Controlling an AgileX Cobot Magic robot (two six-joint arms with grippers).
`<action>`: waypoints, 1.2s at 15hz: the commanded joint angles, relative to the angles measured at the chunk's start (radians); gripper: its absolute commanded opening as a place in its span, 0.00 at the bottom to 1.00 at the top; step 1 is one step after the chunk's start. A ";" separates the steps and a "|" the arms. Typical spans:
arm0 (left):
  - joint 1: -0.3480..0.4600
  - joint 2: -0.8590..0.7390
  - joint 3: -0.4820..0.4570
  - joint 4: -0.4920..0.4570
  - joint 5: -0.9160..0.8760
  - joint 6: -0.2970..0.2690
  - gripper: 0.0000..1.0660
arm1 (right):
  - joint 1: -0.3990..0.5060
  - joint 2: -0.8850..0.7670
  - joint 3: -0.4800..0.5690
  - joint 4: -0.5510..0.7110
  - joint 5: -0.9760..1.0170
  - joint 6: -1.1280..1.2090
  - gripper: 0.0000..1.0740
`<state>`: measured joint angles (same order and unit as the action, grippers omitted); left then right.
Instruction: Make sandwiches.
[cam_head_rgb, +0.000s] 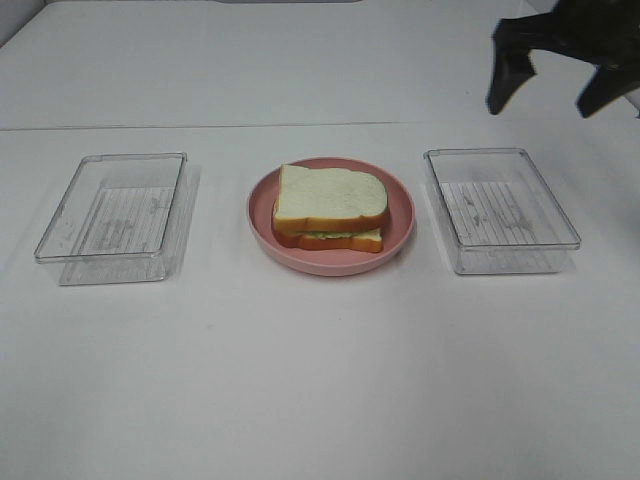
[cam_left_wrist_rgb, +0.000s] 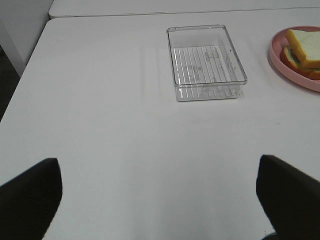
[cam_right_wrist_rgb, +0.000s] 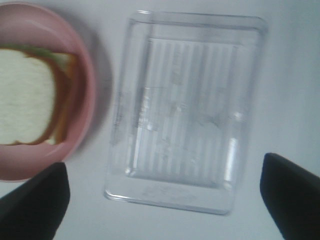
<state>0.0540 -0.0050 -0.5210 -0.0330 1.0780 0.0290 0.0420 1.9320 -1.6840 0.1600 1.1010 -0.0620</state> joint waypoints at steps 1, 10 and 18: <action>-0.005 -0.023 0.002 -0.002 -0.004 -0.006 0.92 | -0.065 -0.010 -0.006 -0.032 0.081 0.015 0.93; -0.005 -0.023 0.002 -0.002 -0.004 -0.006 0.92 | -0.069 -0.761 0.799 -0.097 -0.097 0.047 0.93; -0.005 -0.023 0.002 -0.002 -0.004 -0.006 0.92 | -0.069 -1.599 1.207 -0.093 -0.113 0.045 0.93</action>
<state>0.0540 -0.0050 -0.5210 -0.0330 1.0780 0.0290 -0.0260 0.3880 -0.4910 0.0710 0.9970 -0.0150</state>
